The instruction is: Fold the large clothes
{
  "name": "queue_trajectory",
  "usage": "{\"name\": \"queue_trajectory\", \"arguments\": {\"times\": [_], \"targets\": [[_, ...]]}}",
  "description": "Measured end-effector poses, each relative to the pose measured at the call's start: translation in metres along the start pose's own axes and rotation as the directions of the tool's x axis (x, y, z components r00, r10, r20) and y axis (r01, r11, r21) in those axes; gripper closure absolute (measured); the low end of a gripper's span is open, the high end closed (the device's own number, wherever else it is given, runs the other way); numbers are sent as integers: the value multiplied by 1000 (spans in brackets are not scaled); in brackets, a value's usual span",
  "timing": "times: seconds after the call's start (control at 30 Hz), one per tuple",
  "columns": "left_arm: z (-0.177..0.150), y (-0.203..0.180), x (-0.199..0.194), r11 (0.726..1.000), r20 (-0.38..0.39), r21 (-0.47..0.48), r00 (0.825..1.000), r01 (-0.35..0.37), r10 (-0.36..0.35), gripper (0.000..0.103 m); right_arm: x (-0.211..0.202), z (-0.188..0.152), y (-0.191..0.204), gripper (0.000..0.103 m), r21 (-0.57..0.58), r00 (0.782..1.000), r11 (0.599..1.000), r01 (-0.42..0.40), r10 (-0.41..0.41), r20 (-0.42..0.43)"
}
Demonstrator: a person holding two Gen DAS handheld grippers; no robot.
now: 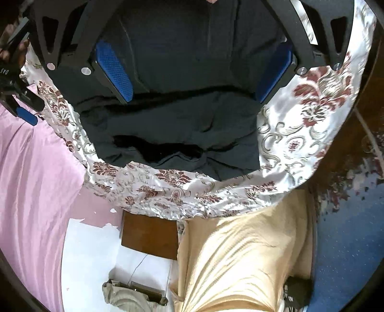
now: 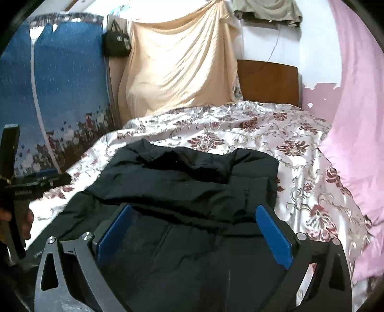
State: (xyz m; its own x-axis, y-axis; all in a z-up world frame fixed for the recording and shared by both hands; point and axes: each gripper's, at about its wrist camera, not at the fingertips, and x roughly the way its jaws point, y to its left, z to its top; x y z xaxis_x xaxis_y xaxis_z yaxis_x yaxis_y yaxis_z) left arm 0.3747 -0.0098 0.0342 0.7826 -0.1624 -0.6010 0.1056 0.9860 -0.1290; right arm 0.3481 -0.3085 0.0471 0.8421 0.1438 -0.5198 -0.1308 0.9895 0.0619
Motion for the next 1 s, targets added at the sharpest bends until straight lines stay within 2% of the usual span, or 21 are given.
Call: {"name": "queue_trajectory", "arguments": {"times": [0.27, 0.53, 0.73, 1.0], "targets": [[-24, -32, -66, 999, 41, 32, 999, 20, -21, 0, -62, -14, 12, 2, 58, 999, 998, -32, 30, 39], [-53, -47, -116, 997, 47, 66, 998, 28, -31, 0, -110, -42, 33, 2, 9, 999, 999, -31, 31, 10], [-74, -52, -140, 996, 52, 91, 999, 9, -14, 0, -143, -63, 51, 2, -42, 1000, 999, -20, 20, -11], [-103, -52, -162, 995, 40, 95, 999, -4, 0, 0, -174, -86, 55, 2, -27, 1000, 999, -17, 17, -15]]}}
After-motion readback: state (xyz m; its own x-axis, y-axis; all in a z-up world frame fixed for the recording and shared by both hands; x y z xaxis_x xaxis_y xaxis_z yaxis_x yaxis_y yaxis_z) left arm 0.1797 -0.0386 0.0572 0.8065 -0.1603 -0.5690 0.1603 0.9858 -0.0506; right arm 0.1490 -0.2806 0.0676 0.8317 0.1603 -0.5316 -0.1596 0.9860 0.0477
